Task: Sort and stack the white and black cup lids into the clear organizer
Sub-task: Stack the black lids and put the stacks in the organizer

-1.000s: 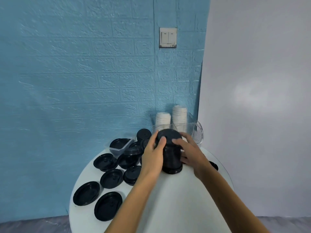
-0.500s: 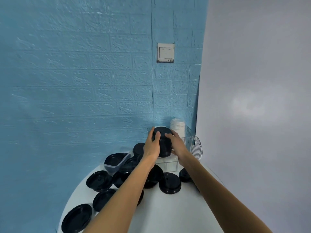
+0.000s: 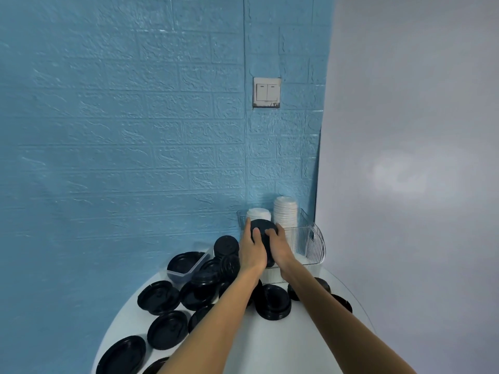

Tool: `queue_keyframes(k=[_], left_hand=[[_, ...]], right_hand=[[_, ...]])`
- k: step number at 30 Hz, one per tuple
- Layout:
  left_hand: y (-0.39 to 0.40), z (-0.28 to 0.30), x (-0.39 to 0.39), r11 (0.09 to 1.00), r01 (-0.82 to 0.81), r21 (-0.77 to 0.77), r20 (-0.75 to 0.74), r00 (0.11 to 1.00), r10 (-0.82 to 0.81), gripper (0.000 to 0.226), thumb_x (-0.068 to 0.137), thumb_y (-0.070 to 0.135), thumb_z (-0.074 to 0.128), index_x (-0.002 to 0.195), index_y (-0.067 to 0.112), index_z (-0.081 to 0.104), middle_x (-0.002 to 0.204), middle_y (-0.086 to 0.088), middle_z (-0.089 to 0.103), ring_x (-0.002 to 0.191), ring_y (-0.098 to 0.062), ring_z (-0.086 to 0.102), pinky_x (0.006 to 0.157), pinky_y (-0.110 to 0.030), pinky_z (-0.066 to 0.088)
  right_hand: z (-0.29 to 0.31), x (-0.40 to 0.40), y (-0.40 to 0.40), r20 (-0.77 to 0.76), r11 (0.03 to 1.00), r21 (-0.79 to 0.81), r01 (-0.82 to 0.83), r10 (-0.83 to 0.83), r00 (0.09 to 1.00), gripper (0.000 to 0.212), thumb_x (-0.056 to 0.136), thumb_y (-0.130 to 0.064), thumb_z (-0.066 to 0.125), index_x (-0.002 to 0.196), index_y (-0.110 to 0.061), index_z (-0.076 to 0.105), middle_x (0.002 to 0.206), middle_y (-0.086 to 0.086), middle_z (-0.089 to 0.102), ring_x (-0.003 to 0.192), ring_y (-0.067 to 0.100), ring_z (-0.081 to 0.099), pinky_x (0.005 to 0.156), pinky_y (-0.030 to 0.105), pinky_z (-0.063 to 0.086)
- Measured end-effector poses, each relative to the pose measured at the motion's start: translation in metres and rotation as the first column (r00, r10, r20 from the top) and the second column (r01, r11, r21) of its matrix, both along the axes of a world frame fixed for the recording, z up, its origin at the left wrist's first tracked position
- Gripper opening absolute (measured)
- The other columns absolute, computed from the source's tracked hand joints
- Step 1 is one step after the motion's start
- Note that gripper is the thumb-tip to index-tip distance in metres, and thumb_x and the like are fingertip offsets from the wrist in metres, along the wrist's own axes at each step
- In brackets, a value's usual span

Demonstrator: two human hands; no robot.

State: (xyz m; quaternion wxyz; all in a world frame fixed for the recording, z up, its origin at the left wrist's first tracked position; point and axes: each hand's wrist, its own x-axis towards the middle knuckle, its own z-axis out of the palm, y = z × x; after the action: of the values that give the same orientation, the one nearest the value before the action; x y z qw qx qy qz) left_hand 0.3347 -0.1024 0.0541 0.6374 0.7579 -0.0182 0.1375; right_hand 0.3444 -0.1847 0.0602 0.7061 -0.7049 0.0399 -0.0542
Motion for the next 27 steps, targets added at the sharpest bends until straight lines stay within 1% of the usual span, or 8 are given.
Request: queue_keyframes(k=[3, 6, 11, 16, 19, 22, 25, 27], left_hand=[[-0.004, -0.008, 0.001, 0.999, -0.003, 0.051, 0.016, 1.0, 0.002, 0.057, 0.112, 0.04, 0.035, 0.164, 0.032, 0.016, 0.171, -0.004, 0.022, 0.157, -0.02, 0.023, 0.127, -0.045, 0.023], [-0.006, -0.01, 0.004, 0.996, 0.002, 0.092, -0.02, 1.0, -0.001, 0.059, 0.111, 0.042, 0.034, 0.165, 0.032, 0.012, 0.171, -0.006, 0.018, 0.157, -0.023, 0.022, 0.127, -0.046, 0.022], [-0.007, -0.009, 0.01, 0.995, -0.026, 0.092, -0.058, 0.998, 0.032, 0.058, 0.112, 0.039, 0.034, 0.164, 0.024, 0.016, 0.171, -0.006, 0.019, 0.155, -0.024, 0.025, 0.126, -0.046, 0.024], [-0.012, -0.009, 0.009, 0.99, -0.042, 0.133, -0.119, 0.991, 0.058, 0.06, 0.111, 0.043, 0.033, 0.164, 0.024, 0.012, 0.173, -0.006, 0.009, 0.156, -0.029, 0.023, 0.126, -0.049, 0.025], [-0.017, -0.007, 0.008, 0.972, -0.051, 0.229, -0.173, 0.981, 0.092, 0.06, 0.111, 0.043, 0.03, 0.164, 0.023, 0.008, 0.173, -0.006, 0.004, 0.155, -0.031, 0.021, 0.126, -0.05, 0.022], [-0.02, -0.011, 0.003, 0.956, -0.072, 0.286, -0.179, 0.976, 0.126, 0.061, 0.112, 0.039, 0.031, 0.164, 0.017, 0.007, 0.173, -0.006, 0.002, 0.157, -0.029, 0.017, 0.127, -0.047, 0.018], [-0.019, -0.014, -0.002, 0.932, -0.081, 0.354, -0.129, 0.982, 0.135, 0.064, 0.112, 0.038, 0.03, 0.164, 0.011, 0.004, 0.173, -0.007, 0.002, 0.156, -0.031, 0.02, 0.125, -0.046, 0.024], [-0.017, -0.016, -0.006, 0.887, -0.078, 0.454, -0.106, 0.984, 0.141, 0.066, 0.112, 0.039, 0.028, 0.164, 0.009, 0.002, 0.173, -0.009, 0.002, 0.155, -0.031, 0.023, 0.12, -0.047, 0.031]], right_hand=[[-0.004, -0.002, -0.001, -0.001, 0.998, -0.063, -0.017, 0.017, 1.0, 0.064, 0.104, -0.037, 0.04, 0.161, -0.029, 0.012, 0.157, 0.007, 0.041, 0.14, 0.026, 0.045, 0.116, 0.051, 0.039], [-0.006, 0.001, -0.004, 0.006, 0.996, -0.083, -0.024, 0.025, 1.0, 0.061, 0.106, -0.032, 0.037, 0.161, -0.026, 0.013, 0.157, 0.007, 0.041, 0.14, 0.026, 0.044, 0.117, 0.05, 0.037], [0.0, 0.006, -0.006, -0.014, 0.996, -0.081, -0.048, 0.047, 0.999, 0.048, 0.106, -0.021, 0.035, 0.153, -0.019, 0.029, 0.128, 0.008, 0.061, 0.117, 0.023, 0.059, 0.106, 0.043, 0.048], [0.004, 0.013, -0.006, -0.098, 0.996, -0.053, -0.072, 0.067, 0.993, 0.053, 0.106, -0.023, 0.033, 0.157, -0.021, 0.019, 0.142, 0.014, 0.053, 0.126, 0.029, 0.055, 0.109, 0.05, 0.046], [0.003, 0.014, -0.009, -0.125, 0.995, -0.036, -0.093, 0.088, 0.988, 0.05, 0.106, -0.017, 0.03, 0.156, -0.018, 0.023, 0.14, 0.016, 0.054, 0.126, 0.029, 0.055, 0.109, 0.048, 0.045], [-0.001, 0.014, -0.013, -0.133, 0.99, -0.064, -0.127, 0.117, 0.984, 0.047, 0.105, -0.01, 0.031, 0.151, -0.015, 0.03, 0.131, 0.014, 0.06, 0.116, 0.025, 0.059, 0.1, 0.041, 0.05], [-0.004, 0.015, -0.015, -0.139, 0.985, -0.075, -0.157, 0.146, 0.979, 0.052, 0.101, -0.005, 0.036, 0.151, -0.016, 0.031, 0.122, 0.01, 0.063, 0.109, 0.021, 0.061, 0.089, 0.033, 0.053], [-0.005, 0.018, -0.016, -0.153, 0.983, -0.093, -0.161, 0.145, 0.977, 0.056, 0.101, -0.006, 0.038, 0.154, -0.018, 0.028, 0.129, 0.011, 0.061, 0.116, 0.024, 0.059, 0.098, 0.039, 0.052]])
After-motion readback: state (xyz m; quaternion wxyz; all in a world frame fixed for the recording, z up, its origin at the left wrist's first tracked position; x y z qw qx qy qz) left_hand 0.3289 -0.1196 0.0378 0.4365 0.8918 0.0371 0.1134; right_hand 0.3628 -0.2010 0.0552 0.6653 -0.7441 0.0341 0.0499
